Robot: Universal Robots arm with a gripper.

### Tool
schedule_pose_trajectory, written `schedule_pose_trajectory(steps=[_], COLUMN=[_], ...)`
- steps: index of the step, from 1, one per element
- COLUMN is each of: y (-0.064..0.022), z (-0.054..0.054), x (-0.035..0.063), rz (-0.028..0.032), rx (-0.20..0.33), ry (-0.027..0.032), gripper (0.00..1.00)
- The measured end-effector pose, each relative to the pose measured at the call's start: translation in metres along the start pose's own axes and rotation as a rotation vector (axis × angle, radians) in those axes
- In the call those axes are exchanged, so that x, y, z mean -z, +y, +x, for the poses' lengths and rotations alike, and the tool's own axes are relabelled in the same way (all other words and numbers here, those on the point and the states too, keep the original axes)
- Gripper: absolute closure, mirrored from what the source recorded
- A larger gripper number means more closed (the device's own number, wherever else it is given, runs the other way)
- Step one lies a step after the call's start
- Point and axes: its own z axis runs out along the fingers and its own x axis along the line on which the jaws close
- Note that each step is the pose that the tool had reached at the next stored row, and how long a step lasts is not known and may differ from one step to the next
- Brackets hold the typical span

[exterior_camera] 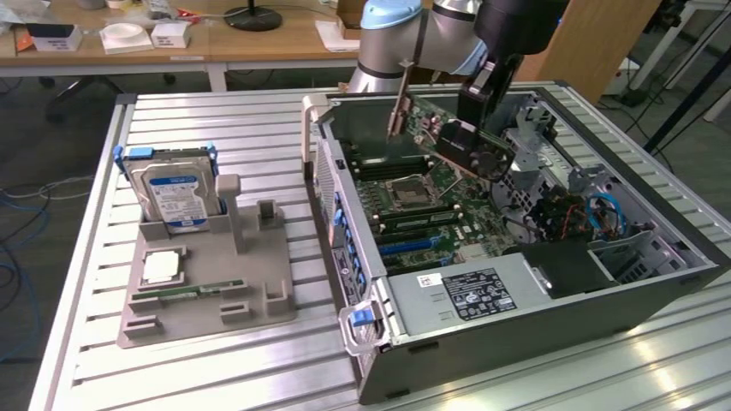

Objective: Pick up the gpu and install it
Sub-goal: 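Insert the gpu into the slot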

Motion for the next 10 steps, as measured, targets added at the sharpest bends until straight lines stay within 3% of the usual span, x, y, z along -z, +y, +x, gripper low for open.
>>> schedule_pose_trajectory(steps=[10], y=[0.0000], z=[0.0000], x=[-0.0004], rz=[0.0005], rx=[0.074], ry=[0.0013], gripper=[0.74])
